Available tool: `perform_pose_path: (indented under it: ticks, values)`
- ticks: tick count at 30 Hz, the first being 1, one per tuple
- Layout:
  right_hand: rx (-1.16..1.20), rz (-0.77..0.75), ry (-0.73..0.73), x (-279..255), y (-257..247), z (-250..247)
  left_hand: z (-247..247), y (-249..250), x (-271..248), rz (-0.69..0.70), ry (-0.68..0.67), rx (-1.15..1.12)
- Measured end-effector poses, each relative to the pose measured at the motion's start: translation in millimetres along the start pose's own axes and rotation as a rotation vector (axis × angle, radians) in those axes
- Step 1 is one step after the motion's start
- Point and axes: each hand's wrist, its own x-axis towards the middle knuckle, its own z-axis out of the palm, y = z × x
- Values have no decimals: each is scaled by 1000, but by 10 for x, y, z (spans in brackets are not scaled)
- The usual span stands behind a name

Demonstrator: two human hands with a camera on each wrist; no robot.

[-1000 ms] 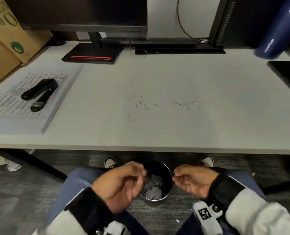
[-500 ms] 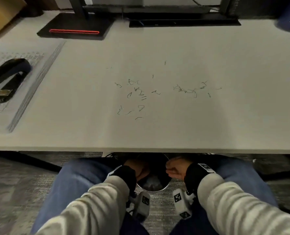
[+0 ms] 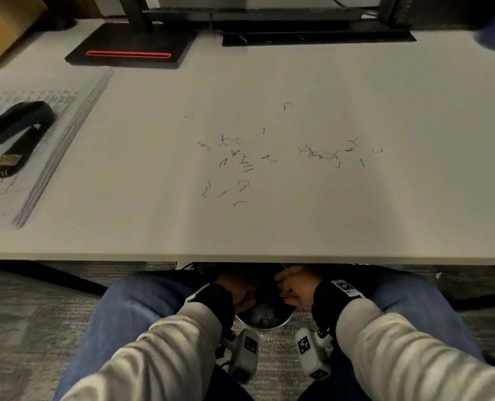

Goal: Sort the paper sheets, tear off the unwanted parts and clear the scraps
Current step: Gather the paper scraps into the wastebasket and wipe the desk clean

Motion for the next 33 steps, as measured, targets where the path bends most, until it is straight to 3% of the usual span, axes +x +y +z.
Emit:
perform_pose_path:
  ticks: [4,7,11,16,20,22,24,26,30,33]
  values:
    - [-259,-121,-127,-262,-299,95,64,115,-107,42,14,1]
    - [-587,-341,-104,-616,-521,119,34,225,-305,120,46,55]
    - [-785,-515,-78,-1335,-596,59,-51,355,-824,175,-52,229]
    - [-836,-567,-363,-2227,-586,-144,-482,424,-1967,424,-293,564]
    - [-612,-578,-494,-2734,-756,-393,-712,696,-2842,593,-516,653]
    - [-303,-586,-479,-2840,-886,-507,-696,889,-3010,665,-460,499]
    - [53,-585,-383,-2806,-1046,-640,-587,1082,-2980,707,-309,261]
    - [337,-539,-290,-2709,-1222,-777,-453,1275,-2874,679,-200,94]
    - [477,-461,-94,-2546,-1446,-1021,-330,1585,-2736,499,-199,11]
    - [480,-495,15,-2495,-1535,-1232,-473,1790,-2683,546,-151,5]
